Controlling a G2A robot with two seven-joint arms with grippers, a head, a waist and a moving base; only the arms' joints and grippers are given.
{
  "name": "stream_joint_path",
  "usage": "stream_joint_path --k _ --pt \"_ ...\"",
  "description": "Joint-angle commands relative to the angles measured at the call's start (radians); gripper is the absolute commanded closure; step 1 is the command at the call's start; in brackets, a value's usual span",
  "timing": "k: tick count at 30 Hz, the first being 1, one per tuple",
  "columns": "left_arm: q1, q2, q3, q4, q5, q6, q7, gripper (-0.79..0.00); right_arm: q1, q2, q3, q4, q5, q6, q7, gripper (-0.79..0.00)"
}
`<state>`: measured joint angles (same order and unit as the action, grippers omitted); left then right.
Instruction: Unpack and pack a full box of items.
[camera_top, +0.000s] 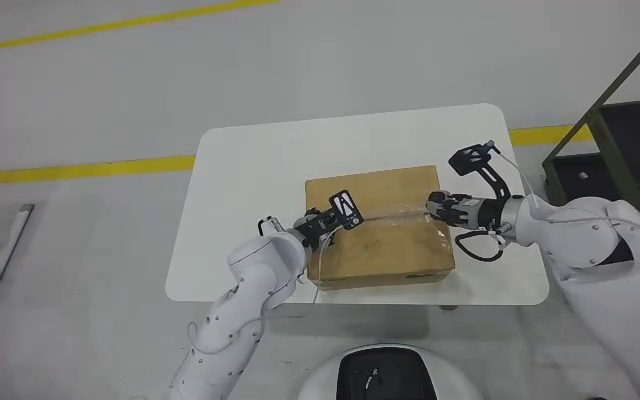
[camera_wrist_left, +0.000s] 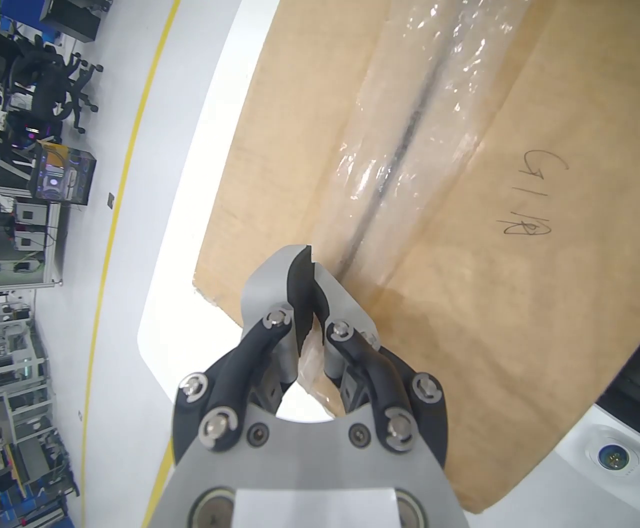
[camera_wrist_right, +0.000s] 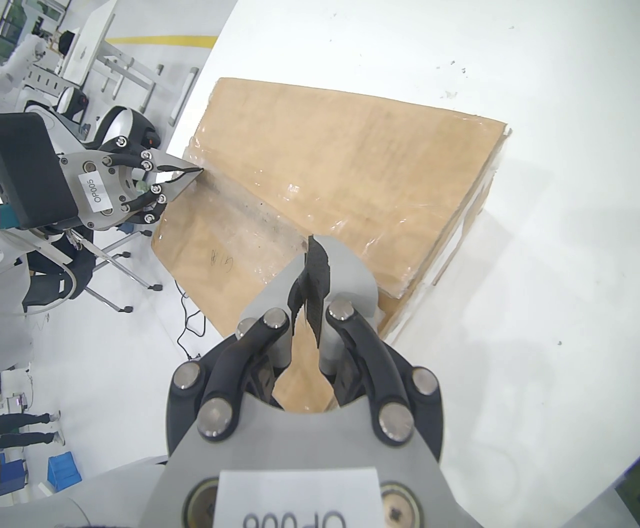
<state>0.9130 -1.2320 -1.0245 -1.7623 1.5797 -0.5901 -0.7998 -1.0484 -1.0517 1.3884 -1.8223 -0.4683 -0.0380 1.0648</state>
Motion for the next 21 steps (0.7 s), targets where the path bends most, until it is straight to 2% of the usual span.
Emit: stream_joint_path --k 1,5,8,10,16,17,18,19,20,21 --pt "-0.004 -0.001 0.004 0.006 0.001 0.0 -0.005 0.0 0.002 0.001 -0.003 0.004 -0.005 0.002 -0.001 0.0" --pt "-0.01 -0.003 0.009 0.014 -0.001 0.001 -0.012 0.0 0.006 0.002 -0.009 0.011 -0.005 0.012 -0.004 -0.132" --pt "-0.013 -0.005 0.014 0.018 -0.003 0.004 -0.014 0.0 0.009 0.004 -0.012 0.018 -0.012 0.026 -0.008 -0.191" --pt "-0.014 -0.006 0.018 0.021 -0.003 0.003 -0.016 0.0 0.011 0.005 -0.012 0.019 -0.03 0.031 -0.015 -0.308" --pt "-0.016 -0.009 0.027 0.024 -0.003 0.006 -0.016 -0.012 0.005 0.009 0.009 0.021 -0.034 0.058 -0.042 -0.376" --pt "-0.017 -0.009 0.028 0.024 -0.002 0.005 -0.016 -0.139 0.004 0.01 0.015 0.021 -0.031 0.061 -0.048 -0.379" --pt "-0.017 -0.01 0.027 0.024 -0.004 0.008 -0.014 -0.299 0.003 0.011 0.024 0.02 -0.031 0.068 -0.059 -0.376" --pt "-0.016 -0.01 0.027 0.024 -0.005 0.007 -0.013 -0.625 0.0 0.011 0.035 0.018 -0.026 0.077 -0.072 -0.376" --pt "-0.016 -0.01 0.027 0.022 -0.007 0.008 -0.012 -0.785 -0.004 0.012 0.047 0.015 -0.019 0.086 -0.085 -0.372" --pt "-0.015 -0.011 0.026 0.02 -0.014 0.008 -0.008 -0.785 -0.008 0.013 0.061 0.009 -0.01 0.093 -0.103 -0.369"
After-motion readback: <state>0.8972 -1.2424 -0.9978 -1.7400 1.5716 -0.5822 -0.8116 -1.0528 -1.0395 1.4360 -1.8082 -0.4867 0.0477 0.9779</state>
